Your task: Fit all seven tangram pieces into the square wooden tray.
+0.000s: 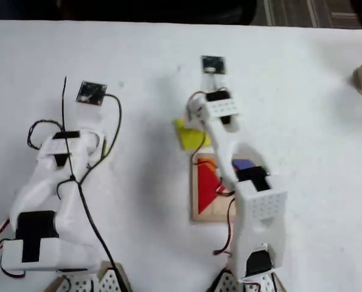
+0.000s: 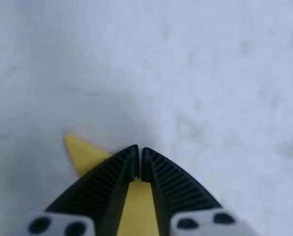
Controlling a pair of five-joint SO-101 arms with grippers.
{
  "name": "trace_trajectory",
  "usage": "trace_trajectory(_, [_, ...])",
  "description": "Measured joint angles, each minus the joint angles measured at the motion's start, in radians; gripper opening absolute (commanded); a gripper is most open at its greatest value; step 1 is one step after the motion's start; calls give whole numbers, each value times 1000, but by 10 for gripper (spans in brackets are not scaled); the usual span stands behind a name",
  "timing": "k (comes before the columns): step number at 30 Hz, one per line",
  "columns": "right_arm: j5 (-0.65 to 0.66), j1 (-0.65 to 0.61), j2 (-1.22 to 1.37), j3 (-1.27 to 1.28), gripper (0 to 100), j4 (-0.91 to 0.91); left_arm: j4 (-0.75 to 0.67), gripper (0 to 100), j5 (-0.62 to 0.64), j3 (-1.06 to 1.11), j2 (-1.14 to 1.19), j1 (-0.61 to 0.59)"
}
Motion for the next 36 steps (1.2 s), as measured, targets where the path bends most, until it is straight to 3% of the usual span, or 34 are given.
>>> trace_trajectory(5, [-14, -35, -8, -5, 15, 51, 0, 64, 0, 0, 0, 0])
trace_trajectory(11, [35, 66, -112, 34, 15, 80, 0, 64, 0, 0, 0, 0])
trace_trajectory(20, [127, 104, -112, 209, 15, -34, 0, 64, 0, 0, 0, 0])
trace_trajectory(26, [129, 12, -147, 264, 15, -15, 0, 64, 0, 0, 0, 0])
trace_trajectory(36, [130, -253, -376, 476, 15, 2, 9, 66, 0, 0, 0, 0])
